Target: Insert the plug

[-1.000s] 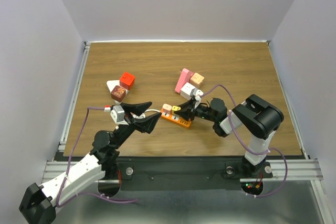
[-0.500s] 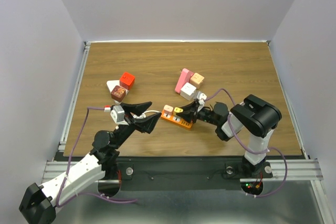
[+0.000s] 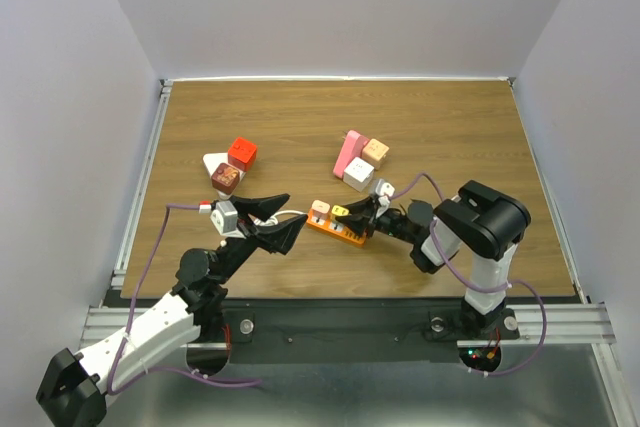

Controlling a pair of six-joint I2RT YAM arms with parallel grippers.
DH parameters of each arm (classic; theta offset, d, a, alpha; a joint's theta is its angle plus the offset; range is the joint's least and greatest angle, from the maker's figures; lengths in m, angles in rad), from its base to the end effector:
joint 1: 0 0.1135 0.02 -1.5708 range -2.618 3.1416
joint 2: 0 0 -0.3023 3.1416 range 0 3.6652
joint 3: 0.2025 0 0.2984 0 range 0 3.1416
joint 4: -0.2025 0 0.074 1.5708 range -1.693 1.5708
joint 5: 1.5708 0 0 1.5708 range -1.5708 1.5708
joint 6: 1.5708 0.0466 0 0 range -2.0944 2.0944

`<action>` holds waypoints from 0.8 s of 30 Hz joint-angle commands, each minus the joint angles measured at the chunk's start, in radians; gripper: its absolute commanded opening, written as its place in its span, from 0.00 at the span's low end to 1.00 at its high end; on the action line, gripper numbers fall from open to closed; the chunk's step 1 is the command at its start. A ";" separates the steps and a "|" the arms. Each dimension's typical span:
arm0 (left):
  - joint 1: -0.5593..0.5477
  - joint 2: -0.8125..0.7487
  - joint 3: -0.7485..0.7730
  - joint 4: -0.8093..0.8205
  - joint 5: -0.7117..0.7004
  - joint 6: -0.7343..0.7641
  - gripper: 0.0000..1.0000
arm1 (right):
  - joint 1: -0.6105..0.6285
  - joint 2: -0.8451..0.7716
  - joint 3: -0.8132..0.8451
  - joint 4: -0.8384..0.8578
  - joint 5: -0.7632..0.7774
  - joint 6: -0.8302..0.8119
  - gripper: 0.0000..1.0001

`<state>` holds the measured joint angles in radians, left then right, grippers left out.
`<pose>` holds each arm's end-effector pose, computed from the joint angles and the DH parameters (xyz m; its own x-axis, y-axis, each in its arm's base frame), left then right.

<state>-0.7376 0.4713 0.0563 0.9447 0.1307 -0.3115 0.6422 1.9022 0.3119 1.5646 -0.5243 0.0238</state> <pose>0.1040 -0.1027 0.2486 0.1261 -0.5252 -0.8416 0.8285 0.5223 -0.2018 0.2158 0.1906 0.1030 -0.0424 -0.0060 -0.9991 -0.9185 0.3937 0.0367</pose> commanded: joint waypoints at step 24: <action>0.007 -0.026 -0.085 0.029 0.014 0.017 0.80 | 0.065 0.172 -0.166 0.098 0.168 -0.064 0.01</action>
<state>-0.7376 0.4595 0.0563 0.9379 0.1314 -0.3107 0.6823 1.9045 0.2840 1.5654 -0.3969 0.0025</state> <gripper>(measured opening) 0.800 0.363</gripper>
